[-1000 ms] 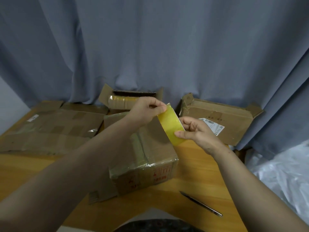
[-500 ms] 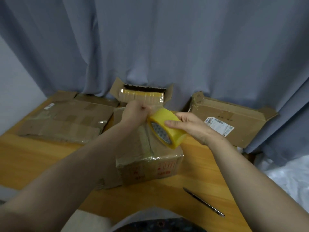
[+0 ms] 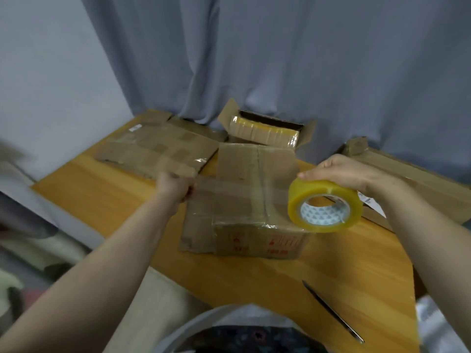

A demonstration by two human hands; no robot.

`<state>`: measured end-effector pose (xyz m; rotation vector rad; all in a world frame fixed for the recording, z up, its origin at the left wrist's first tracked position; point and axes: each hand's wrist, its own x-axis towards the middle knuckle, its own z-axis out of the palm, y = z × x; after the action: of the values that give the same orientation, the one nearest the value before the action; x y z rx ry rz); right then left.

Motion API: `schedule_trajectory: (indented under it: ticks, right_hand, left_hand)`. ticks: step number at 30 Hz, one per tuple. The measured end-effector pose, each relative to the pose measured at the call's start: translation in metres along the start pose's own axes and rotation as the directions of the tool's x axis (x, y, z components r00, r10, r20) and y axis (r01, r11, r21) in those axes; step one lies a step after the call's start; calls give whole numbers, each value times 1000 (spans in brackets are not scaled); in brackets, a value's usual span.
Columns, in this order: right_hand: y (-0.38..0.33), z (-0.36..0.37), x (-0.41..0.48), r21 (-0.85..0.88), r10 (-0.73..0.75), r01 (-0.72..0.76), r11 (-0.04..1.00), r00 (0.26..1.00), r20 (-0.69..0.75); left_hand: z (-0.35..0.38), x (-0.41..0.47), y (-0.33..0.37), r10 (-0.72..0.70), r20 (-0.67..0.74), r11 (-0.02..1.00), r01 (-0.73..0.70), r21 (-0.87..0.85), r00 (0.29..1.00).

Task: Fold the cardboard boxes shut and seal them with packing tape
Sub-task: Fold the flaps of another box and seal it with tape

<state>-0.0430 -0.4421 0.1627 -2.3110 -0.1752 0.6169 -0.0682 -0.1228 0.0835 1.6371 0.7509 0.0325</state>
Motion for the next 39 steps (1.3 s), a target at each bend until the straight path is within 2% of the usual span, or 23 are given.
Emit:
schedule_trajectory:
  ticks: [5, 10, 27, 39]
  right_hand:
    - [-18, 15, 8, -317, 48, -24, 948, 997, 68]
    - [-31, 29, 10, -482, 78, -28, 876, 993, 83]
    - [-38, 41, 22, -530, 111, -26, 847, 985, 129]
    - [-45, 52, 29, -580, 125, -28, 814, 984, 128]
  left_hand:
    - [-16, -21, -42, -139, 1, 989, 139, -51, 990]
    - [-19, -36, -58, -190, -3, 975, 188, -114, 982]
    - [-18, -32, -71, -193, -35, 980, 191, -54, 981]
    - [8, -22, -91, -266, 26, 947, 256, 193, 964]
